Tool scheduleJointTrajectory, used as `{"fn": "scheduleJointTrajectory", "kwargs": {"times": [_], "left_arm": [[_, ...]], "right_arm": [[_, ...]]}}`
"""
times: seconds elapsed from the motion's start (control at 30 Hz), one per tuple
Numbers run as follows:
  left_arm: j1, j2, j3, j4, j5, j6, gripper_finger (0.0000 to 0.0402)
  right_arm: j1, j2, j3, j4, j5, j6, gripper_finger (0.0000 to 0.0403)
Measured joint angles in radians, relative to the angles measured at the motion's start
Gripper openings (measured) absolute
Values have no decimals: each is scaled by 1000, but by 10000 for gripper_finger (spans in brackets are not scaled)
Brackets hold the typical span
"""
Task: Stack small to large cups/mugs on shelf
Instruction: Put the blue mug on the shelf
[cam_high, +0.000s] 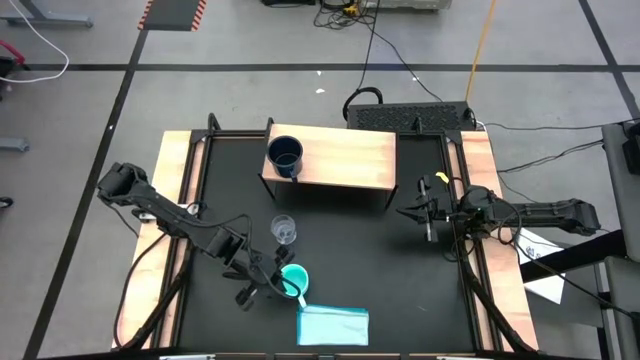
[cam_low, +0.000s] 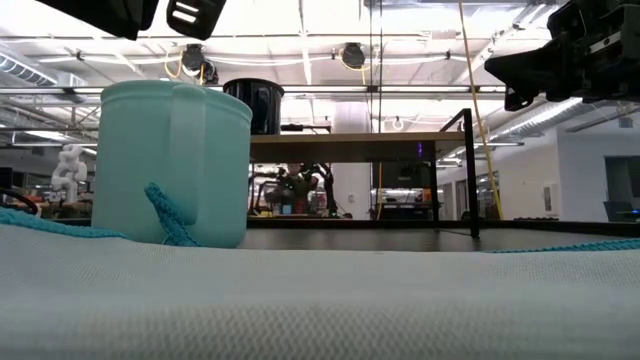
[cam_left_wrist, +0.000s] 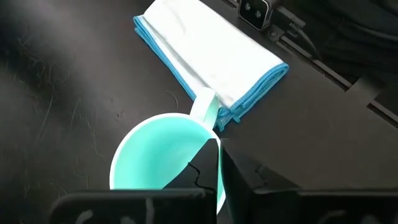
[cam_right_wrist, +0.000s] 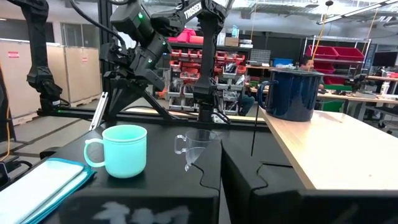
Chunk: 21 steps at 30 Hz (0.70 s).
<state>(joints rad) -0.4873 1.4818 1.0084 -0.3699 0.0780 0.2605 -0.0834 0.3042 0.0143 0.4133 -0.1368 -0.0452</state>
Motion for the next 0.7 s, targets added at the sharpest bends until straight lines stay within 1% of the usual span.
{"fn": "scheduleJointTrajectory", "kwargs": {"times": [0.43,0.57,0.7], "left_arm": [[2,0,0,4,0,-1,26],[13,0,0,6,1,-25,26],[28,0,0,5,38,-50,27]], "right_arm": [[0,0,0,0,0,4,0],[0,0,0,0,0,7,0],[0,0,0,0,0,7,0]]}}
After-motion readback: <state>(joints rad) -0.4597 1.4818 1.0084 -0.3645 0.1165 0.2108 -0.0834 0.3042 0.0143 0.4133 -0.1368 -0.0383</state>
